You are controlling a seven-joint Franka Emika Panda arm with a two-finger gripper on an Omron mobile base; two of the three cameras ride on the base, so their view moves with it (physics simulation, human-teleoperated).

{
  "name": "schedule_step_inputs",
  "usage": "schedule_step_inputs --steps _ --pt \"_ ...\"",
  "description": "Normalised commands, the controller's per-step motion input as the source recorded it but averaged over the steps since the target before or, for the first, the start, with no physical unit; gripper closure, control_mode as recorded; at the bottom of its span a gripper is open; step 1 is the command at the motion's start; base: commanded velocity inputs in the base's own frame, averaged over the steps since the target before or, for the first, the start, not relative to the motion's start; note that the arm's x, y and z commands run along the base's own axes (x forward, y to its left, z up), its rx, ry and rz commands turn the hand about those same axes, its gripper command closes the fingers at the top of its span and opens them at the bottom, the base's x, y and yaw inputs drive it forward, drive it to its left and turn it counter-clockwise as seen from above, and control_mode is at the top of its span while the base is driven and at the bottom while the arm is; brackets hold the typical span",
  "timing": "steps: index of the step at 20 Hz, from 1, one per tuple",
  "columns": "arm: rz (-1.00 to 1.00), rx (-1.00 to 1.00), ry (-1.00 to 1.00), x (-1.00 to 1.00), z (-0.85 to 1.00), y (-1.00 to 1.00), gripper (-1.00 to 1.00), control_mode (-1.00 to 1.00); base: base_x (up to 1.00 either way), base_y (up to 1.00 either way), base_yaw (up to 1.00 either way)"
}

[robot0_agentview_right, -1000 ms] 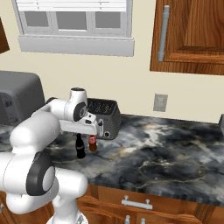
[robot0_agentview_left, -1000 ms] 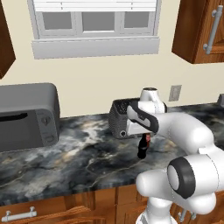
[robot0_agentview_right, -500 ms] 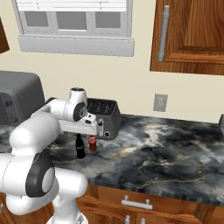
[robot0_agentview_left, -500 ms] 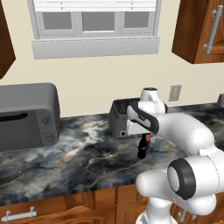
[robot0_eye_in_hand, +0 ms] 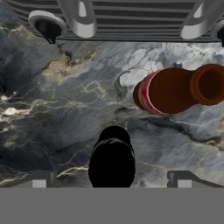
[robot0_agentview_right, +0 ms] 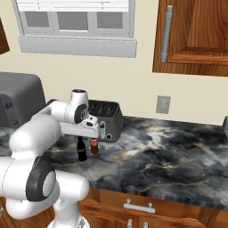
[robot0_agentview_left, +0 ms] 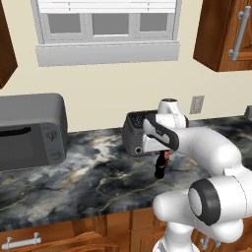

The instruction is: Move the drinks to the dining counter.

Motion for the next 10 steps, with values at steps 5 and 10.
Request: schedule_step_inputs --steps 5,10 --pt "0.00 0.00 0.00 -0.11 0.00 0.00 -1.00 -1.00 0.00 0.00 0.00" --pt "0.00 0.00 0.00 -0.04 0.00 0.00 -1.00 -1.00 0.00 0.00 0.00"
